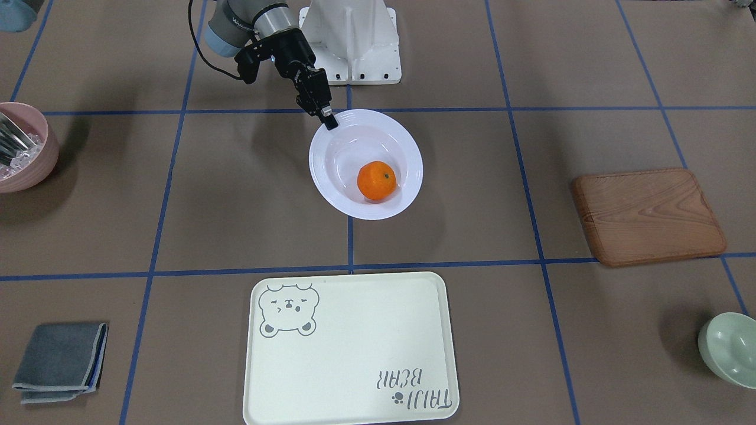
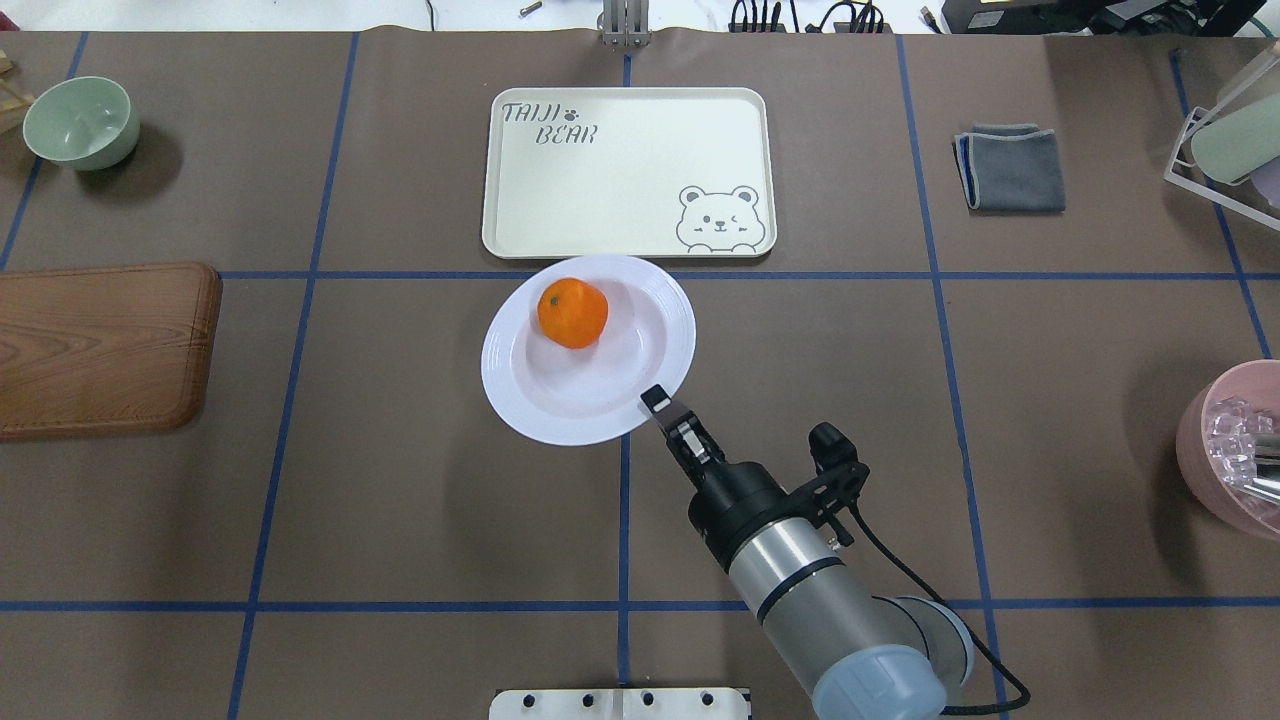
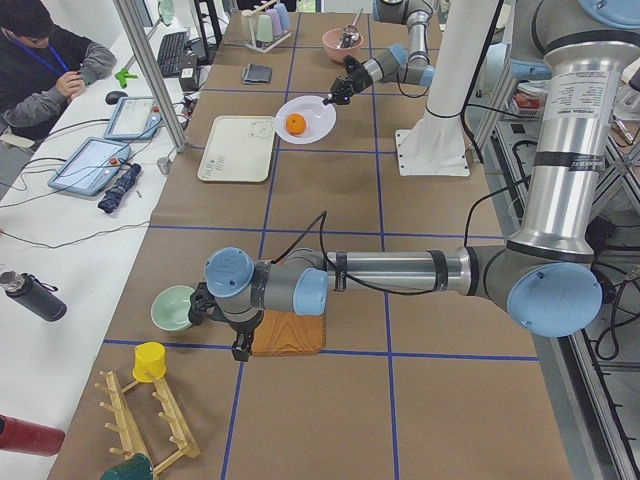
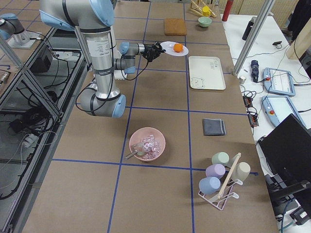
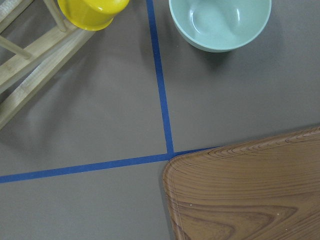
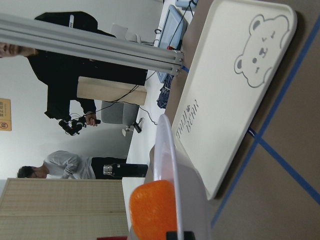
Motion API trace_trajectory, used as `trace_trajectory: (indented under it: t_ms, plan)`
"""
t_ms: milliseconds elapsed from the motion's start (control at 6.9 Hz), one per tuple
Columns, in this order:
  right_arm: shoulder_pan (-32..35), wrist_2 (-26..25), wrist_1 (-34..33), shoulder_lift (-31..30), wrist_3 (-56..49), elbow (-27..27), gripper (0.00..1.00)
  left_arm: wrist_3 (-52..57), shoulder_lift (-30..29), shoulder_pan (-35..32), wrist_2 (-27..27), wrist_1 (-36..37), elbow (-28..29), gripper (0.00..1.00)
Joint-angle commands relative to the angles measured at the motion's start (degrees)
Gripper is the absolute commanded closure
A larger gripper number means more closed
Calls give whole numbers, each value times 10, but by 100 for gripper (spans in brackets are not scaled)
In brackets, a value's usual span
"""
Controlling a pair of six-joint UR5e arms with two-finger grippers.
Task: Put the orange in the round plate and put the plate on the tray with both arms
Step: 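Lift the plate with the right gripper and carry it onto the bear tray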
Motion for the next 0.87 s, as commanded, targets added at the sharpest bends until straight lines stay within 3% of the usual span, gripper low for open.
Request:
trace_trajectory:
  t_ms: [0, 435, 725]
  plan:
    - [86, 41, -4, 27, 53, -35, 100, -18, 14, -4, 1, 23, -15, 2]
    - [174, 82, -48, 161, 164, -286, 100, -17, 38, -4, 6, 27, -47, 2]
    - [183, 98, -57, 211, 198, -379, 100, -18, 36, -4, 5, 27, -47, 2]
